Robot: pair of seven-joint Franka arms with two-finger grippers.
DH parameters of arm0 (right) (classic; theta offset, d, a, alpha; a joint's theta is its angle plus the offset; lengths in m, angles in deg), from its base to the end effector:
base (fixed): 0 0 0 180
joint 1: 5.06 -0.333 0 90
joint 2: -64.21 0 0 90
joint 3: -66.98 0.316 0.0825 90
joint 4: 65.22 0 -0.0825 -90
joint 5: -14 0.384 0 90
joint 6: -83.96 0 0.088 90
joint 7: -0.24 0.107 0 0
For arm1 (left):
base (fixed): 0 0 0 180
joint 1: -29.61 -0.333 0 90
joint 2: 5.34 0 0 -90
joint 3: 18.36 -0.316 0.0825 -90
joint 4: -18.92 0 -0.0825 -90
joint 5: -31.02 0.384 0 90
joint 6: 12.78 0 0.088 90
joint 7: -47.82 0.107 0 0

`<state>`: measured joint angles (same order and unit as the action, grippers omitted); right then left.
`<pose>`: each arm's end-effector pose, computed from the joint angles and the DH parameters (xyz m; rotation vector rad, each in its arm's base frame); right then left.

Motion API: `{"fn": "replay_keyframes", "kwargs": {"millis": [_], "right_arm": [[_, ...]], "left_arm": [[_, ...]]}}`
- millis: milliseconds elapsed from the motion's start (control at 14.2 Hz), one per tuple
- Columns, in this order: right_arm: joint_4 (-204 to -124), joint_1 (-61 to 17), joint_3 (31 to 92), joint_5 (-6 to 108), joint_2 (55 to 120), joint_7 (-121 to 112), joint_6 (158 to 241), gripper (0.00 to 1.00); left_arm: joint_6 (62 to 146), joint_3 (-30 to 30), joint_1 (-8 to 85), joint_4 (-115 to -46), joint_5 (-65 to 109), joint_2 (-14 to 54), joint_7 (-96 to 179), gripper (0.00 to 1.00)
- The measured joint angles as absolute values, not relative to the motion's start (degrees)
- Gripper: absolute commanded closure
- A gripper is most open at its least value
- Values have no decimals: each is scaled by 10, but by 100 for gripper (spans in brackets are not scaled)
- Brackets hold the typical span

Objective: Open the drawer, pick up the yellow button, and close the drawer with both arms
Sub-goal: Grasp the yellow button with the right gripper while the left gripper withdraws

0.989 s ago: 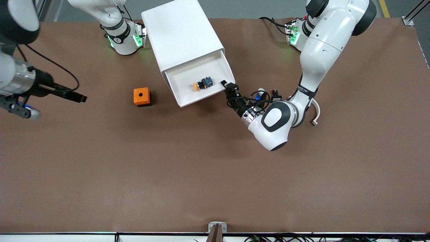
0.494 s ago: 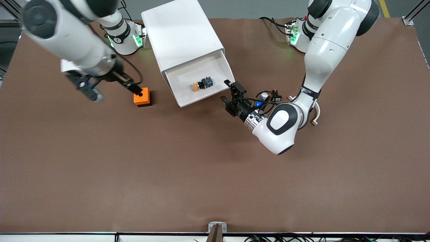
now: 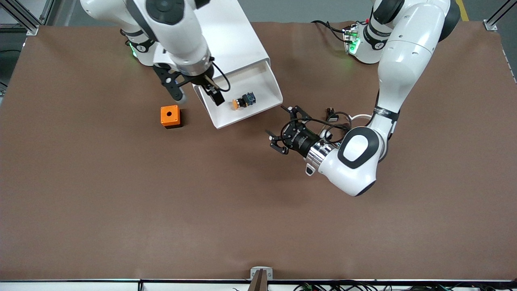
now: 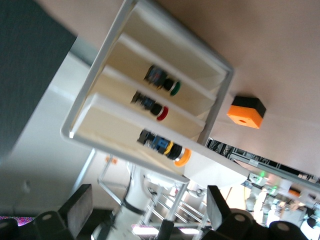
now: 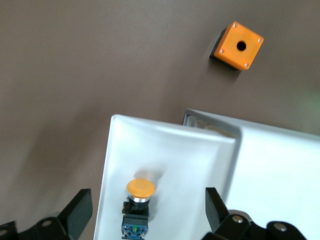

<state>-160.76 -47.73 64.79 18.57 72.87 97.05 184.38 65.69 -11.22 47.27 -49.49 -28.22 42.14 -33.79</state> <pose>0.4528 0.3975 0.5065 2.7235 -1.4877 -0.1416 0.6070 -0.3670 0.3201 1.9840 1.2879 -1.7349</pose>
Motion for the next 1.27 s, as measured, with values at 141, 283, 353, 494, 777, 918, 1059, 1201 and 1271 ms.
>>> {"fn": "replay_keyframes", "kwargs": {"millis": [141, 283, 353, 494, 777, 918, 1059, 1201, 1271], "right_arm": [[-1610, -501, 648, 180, 758, 1027, 1880, 0], [-1610, -519, 647, 180, 784, 1067, 1910, 0], [-1610, -526, 647, 179, 796, 1084, 1923, 0], [-1610, -540, 647, 179, 815, 1105, 1937, 0], [-1610, -554, 647, 179, 825, 1123, 1940, 2], [-1610, -561, 647, 178, 828, 1126, 1938, 5], [-1610, -563, 646, 177, 829, 1127, 1936, 8], [-1610, -563, 645, 169, 829, 1127, 1932, 11], [-1610, -563, 645, 164, 829, 1125, 1926, 13]], "left_arm": [[673, -124, 480, -484, -248, 411, -252, 0], [710, -127, 482, -481, -197, 392, -194, 0], [733, -127, 483, -481, -166, 382, -170, 0], [778, -127, 485, -480, -106, 359, -132, 0], [821, -126, 494, -480, 15, 325, -113, 0], [833, -126, 507, -480, 77, 312, -111, 0], [860, -126, 522, -482, 126, 301, -112, 0], [882, -126, 539, -487, 172, 293, -117, 0], [894, -126, 548, -490, 190, 292, -129, 0]]}}
